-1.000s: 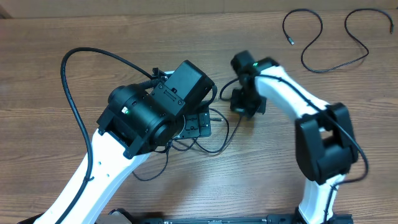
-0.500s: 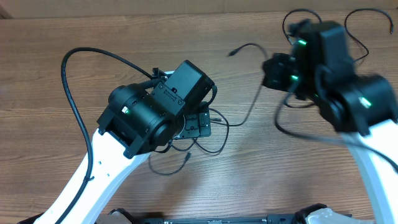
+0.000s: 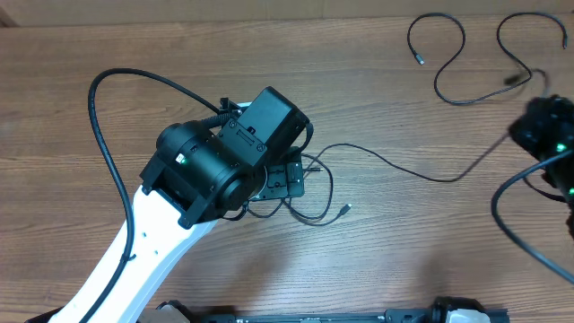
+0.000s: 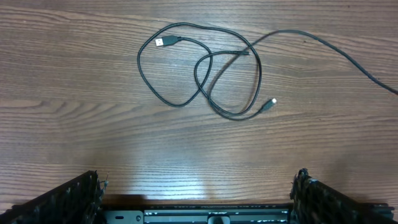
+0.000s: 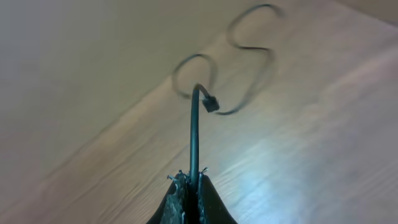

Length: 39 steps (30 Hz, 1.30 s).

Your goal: Untangle cables

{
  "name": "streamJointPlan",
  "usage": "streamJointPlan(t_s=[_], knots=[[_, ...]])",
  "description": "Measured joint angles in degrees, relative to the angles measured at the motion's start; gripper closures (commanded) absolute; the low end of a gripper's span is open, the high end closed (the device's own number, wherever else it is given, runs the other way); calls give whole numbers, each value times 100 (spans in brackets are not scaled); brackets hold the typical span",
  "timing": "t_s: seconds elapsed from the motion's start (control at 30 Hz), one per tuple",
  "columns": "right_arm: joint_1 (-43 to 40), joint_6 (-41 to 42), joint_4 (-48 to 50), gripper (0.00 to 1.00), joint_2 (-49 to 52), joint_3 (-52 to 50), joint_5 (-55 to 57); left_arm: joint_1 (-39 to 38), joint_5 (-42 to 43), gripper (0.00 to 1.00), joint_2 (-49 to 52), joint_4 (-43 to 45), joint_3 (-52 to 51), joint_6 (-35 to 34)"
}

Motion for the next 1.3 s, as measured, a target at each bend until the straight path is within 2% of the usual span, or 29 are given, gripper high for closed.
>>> streamJointPlan(t_s=[0.2,0.4,0.6,0.63,0.7,0.73,0.77,0.8,0.87,0.93,1.13,1.3], knots=[[-1137,4,-87,96,516,4,94,0,-2,1,0,0,0,0],[-2092,114,-11,96,1727,4,109,0,-2,0,0,0,-4,0],[-2566,243,35,94,2811,4,52,0,-2,0,0,0,-7,0],[-2597,251,37,88,2962,4,15,0,-2,0,0,0,-7,0],[-2610,278,44,70,3235,4,-68,0,-2,0,0,0,-7,0],[-2605,291,33,55,3388,4,-111,0,-2,1,7,0,-7,0],[-2603,315,26,31,3512,4,-131,0,-2,1,11,0,-7,0],[-2599,286,20,15,3630,4,-177,0,-2,0,24,0,-9,0],[-2597,302,-17,4,3866,4,-247,0,-2,1,55,0,-11,0],[-2597,251,-13,0,4052,4,-308,0,-2,0,74,0,-11,0],[-2594,-17,-20,0,4245,4,-850,0,-2,0,85,0,-11,0],[-2490,-929,-365,0,4245,4,-2194,0,-2,0,85,2,-11,0]])
